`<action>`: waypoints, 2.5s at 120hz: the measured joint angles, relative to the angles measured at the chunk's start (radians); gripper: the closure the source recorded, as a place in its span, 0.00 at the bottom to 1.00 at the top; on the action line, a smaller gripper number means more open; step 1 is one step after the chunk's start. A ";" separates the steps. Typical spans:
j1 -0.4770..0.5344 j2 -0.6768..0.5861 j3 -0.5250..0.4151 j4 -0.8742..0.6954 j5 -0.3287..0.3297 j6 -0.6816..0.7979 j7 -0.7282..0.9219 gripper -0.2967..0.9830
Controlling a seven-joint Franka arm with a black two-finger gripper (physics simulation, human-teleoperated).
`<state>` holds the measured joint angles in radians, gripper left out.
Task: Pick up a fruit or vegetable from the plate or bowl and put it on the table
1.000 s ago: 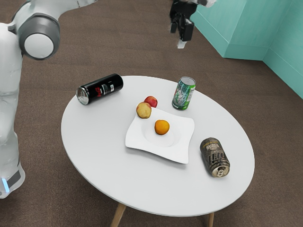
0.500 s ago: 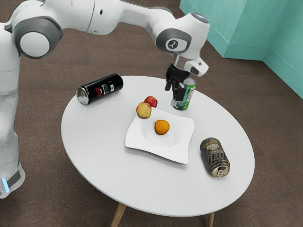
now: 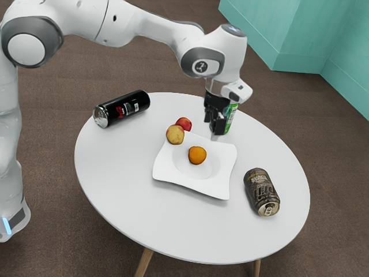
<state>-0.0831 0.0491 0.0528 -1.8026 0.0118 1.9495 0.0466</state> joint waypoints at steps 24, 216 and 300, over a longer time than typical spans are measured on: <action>0.017 -0.003 -0.001 -0.038 0.002 0.018 -0.001 0.23; -0.010 -0.070 -0.075 -0.191 0.001 0.115 -0.010 0.23; 0.016 -0.097 -0.067 -0.204 0.002 0.114 -0.009 0.23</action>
<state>-0.0675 -0.0484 -0.0145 -2.0066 0.0138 2.0637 0.0378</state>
